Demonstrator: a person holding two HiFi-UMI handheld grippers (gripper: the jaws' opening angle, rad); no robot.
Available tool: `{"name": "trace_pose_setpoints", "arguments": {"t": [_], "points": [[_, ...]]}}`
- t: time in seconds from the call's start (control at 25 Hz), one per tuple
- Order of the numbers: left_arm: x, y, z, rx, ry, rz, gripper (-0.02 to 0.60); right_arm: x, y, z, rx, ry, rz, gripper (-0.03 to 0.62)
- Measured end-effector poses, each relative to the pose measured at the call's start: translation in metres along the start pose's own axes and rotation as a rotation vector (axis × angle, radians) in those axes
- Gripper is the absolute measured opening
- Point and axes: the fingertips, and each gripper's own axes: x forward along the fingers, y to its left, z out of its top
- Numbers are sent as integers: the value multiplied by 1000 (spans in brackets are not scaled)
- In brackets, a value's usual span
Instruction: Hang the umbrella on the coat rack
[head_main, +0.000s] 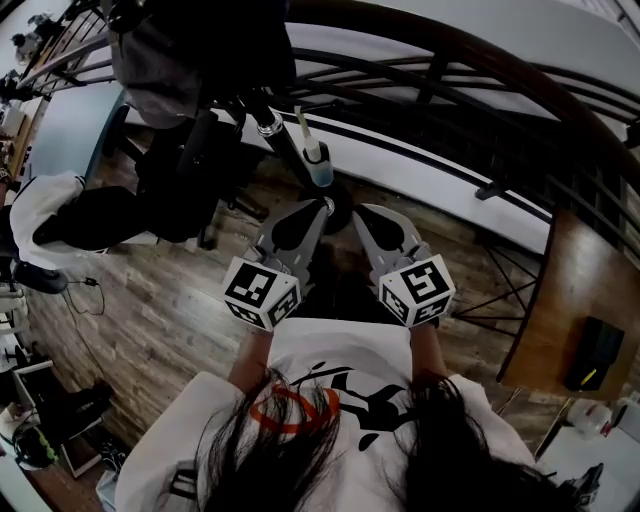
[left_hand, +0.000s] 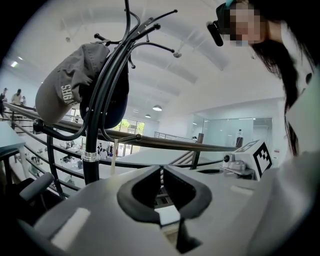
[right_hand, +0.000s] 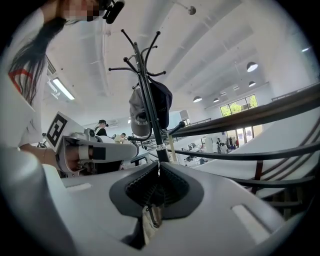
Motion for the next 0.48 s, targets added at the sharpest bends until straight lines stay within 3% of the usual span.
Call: {"name": "trace_pose_setpoints", "arguments": {"t": [0.28, 0.48], "points": [[-21, 14, -3, 1, 16, 4, 9, 9, -5, 7, 8, -23, -60, 15], [-56, 28, 7, 17, -13, 0, 11, 19, 20, 17, -4, -50, -85, 12]]}}
